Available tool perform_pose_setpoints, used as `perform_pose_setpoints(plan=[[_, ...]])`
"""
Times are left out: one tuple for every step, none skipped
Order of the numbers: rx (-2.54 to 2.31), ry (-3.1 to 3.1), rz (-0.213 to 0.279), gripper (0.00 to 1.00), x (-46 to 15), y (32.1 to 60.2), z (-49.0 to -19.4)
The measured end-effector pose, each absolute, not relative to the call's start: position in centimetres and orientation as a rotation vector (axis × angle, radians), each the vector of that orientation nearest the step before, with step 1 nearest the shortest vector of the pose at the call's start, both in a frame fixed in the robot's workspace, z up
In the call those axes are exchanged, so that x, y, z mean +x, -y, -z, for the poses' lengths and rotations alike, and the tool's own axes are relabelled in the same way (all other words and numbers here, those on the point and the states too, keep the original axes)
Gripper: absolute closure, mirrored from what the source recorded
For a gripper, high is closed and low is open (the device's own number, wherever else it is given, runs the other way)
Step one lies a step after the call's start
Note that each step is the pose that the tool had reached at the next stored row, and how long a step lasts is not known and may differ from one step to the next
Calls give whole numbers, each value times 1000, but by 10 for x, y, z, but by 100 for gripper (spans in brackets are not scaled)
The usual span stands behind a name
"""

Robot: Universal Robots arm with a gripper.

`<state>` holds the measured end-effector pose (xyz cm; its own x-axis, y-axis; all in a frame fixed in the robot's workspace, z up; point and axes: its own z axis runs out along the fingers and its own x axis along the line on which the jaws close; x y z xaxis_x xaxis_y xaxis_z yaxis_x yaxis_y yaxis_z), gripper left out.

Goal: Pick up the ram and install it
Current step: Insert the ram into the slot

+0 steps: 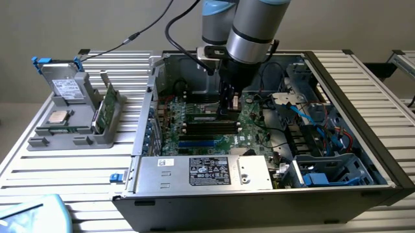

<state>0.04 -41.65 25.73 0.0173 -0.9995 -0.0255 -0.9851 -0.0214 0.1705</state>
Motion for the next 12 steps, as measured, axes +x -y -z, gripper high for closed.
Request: perform_pose_setpoints(plan=[[2163, 2122, 210, 87, 0, 415, -255], [2163, 2122, 210, 87, 0, 414, -254], [2163, 2122, 210, 87, 1, 413, -250], [2163, 2121, 210, 87, 1, 413, -248], [2163, 2121, 210, 87, 1, 413, -247], [2163, 2121, 209, 87, 1, 413, -245], [2163, 2121, 209, 87, 1, 413, -243], [2163, 2121, 209, 87, 1, 413, -242], [2163, 2122, 209, 87, 1, 413, -240], [2163, 2122, 209, 87, 1, 413, -238], [2163, 2122, 209, 87, 1, 413, -237], [2163, 2122, 209, 87, 1, 413, -236]])
